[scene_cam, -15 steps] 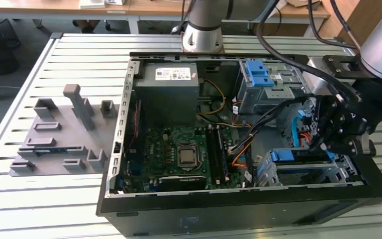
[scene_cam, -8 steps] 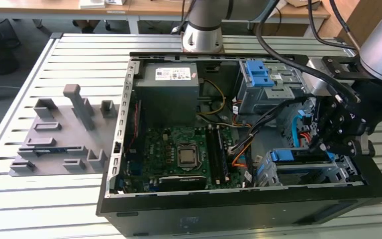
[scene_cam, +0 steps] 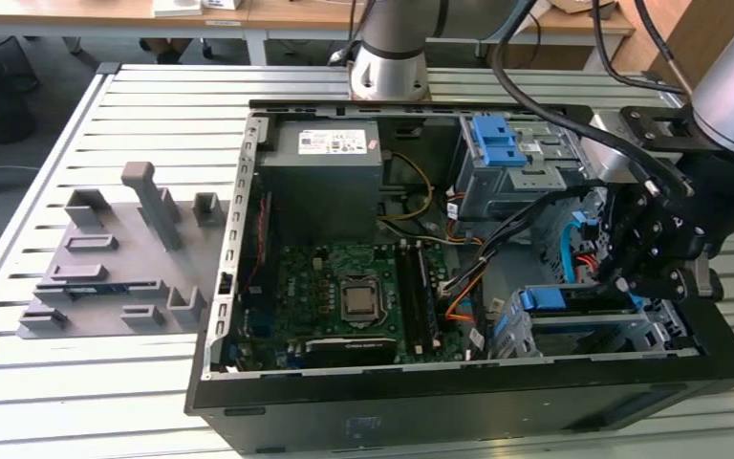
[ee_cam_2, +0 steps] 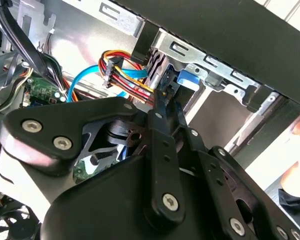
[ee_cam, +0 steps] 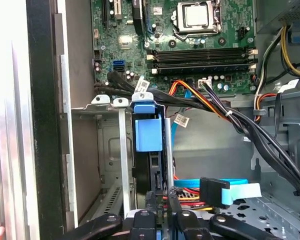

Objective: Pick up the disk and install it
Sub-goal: 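Insert the first disk wire, then insert the second disk wire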

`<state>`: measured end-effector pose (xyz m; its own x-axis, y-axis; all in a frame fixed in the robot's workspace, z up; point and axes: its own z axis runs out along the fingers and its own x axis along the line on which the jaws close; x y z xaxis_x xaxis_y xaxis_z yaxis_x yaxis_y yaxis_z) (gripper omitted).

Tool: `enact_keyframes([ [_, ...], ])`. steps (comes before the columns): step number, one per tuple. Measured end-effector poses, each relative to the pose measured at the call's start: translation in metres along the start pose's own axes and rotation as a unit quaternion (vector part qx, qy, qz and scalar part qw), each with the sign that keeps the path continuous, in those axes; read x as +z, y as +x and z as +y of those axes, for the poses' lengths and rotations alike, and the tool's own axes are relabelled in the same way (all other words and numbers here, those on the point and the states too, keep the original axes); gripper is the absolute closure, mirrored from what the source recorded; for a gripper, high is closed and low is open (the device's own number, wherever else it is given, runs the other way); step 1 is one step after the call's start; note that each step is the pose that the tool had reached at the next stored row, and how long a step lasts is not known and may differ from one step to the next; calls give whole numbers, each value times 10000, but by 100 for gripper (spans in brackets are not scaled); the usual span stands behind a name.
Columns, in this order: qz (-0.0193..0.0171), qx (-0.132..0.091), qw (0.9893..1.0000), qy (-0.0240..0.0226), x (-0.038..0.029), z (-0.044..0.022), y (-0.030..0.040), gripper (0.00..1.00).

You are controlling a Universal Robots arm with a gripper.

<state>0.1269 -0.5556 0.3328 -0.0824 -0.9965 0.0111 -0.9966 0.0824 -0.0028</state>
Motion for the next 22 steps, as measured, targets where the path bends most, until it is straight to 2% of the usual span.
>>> enact_keyframes([
  [5,-5,0,10000,0,-90,0,1,76],
  [9,-11,0,10000,-1,-91,0,1,78],
  [11,-12,0,10000,-1,-91,0,1,89],
  [22,-19,0,10000,-2,-92,0,1,89],
])
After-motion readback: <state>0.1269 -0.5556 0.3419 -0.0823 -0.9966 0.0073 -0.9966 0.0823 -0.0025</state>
